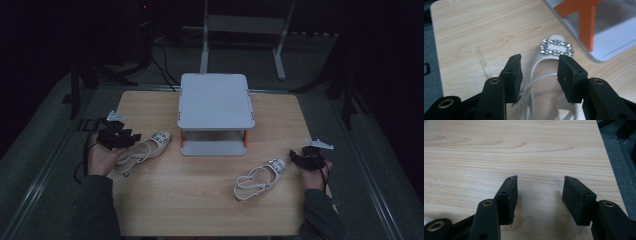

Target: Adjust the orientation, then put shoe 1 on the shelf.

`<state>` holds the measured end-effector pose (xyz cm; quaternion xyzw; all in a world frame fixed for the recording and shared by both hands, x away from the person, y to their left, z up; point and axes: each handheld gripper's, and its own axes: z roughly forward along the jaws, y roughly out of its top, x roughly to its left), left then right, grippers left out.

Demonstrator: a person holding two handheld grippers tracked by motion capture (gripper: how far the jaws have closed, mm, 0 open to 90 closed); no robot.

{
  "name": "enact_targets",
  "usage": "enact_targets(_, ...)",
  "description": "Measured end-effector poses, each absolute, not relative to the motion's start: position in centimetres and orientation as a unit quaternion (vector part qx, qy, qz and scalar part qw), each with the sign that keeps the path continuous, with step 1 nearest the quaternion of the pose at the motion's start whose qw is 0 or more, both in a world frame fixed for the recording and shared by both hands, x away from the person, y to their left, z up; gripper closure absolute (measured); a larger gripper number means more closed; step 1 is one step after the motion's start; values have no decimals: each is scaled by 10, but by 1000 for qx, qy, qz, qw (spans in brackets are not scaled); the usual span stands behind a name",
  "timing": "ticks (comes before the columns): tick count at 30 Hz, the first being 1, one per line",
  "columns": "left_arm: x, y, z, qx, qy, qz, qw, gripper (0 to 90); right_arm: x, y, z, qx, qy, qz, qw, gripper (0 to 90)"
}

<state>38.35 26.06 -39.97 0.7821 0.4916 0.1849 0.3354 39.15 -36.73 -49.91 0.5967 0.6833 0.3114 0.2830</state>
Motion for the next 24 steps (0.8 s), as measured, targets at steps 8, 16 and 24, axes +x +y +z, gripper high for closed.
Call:
enact_targets(8,387,251,-406,802,475,167,322,553,391,-367,-499,597,683,312,282,456)
enact_targets(16,388,254,-412,810,475,161,303,568,391,-368,-499,596,684,313,281,455)
enact_targets(24,388,256,-418,819,472,154,289,568,392,-367,-499,596,684,312,282,453)
